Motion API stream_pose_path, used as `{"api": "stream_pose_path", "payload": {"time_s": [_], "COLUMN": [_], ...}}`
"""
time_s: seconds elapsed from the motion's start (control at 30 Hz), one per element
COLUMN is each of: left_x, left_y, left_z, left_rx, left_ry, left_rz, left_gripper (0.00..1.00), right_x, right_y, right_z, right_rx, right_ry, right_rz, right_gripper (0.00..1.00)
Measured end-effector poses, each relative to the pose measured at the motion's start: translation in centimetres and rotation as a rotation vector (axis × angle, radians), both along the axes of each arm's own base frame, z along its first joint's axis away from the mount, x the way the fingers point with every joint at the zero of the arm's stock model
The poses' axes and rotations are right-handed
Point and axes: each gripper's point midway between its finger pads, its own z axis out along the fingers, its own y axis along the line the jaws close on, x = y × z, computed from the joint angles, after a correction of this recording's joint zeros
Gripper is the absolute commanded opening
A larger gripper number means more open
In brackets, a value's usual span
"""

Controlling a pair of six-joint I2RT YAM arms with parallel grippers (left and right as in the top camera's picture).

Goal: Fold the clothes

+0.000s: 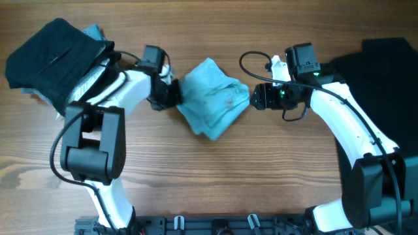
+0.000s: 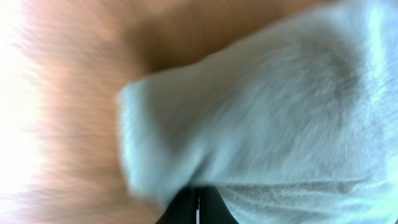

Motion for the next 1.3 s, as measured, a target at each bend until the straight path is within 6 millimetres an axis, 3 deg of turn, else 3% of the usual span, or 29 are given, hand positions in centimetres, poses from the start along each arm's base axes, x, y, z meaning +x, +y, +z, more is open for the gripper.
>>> {"api": "stream_pose_path", "payload": {"time_s": [0.07, 0.13, 0.23, 0.3, 0.43, 0.47, 0.6, 0.73, 0.83, 1.07, 1.3], "left_x": [2.7, 5.3, 7.3, 7.0, 3.9, 2.3, 0.6, -1.4, -1.9, -2.2, -2.0], "left_y": [2.0, 3.3, 3.8, 3.8, 4.1, 4.2, 3.5, 2.7, 1.8, 0.0, -2.6], "left_z": [1.4, 3.7, 8.4, 10.7, 11.7, 11.4, 11.0, 8.4, 6.7, 1.5, 1.8], "left_rx": [0.037, 0.065, 0.086, 0.092, 0.109, 0.113, 0.07, 0.012, -0.052, -0.187, -0.421], "left_ry": [-0.068, -0.143, -0.186, -0.17, -0.047, 0.024, 0.092, 0.166, 0.178, 0.122, -0.017], "left_rz": [0.036, 0.044, 0.032, 0.017, -0.005, -0.006, -0.018, -0.027, -0.032, -0.002, 0.019], "left_gripper": [0.11, 0.26, 0.54, 0.76, 0.96, 0.96, 1.0, 1.0, 1.0, 1.0, 1.0], "right_x": [1.0, 2.1, 4.2, 5.1, 5.3, 5.0, 4.0, 2.5, 1.5, 1.5, 1.6], "right_y": [1.1, 1.9, 2.7, 3.2, 4.9, 5.9, 8.2, 9.6, 10.2, 10.3, 10.3], "right_z": [0.9, 1.7, 3.3, 4.1, 4.8, 4.6, 1.1, -4.9, -7.9, -7.9, -7.9], "right_rx": [0.066, 0.118, 0.187, 0.218, 0.243, 0.251, 0.267, 0.239, 0.219, 0.234, 0.236], "right_ry": [-0.046, -0.088, -0.166, -0.206, -0.231, -0.221, -0.068, 0.135, 0.23, 0.252, 0.254], "right_rz": [0.016, 0.0, -0.038, -0.046, -0.025, -0.014, -0.061, -0.128, -0.152, -0.183, -0.188], "right_gripper": [0.64, 0.64, 0.63, 0.63, 0.63, 0.64, 0.64, 0.62, 0.62, 0.63, 0.63]}}
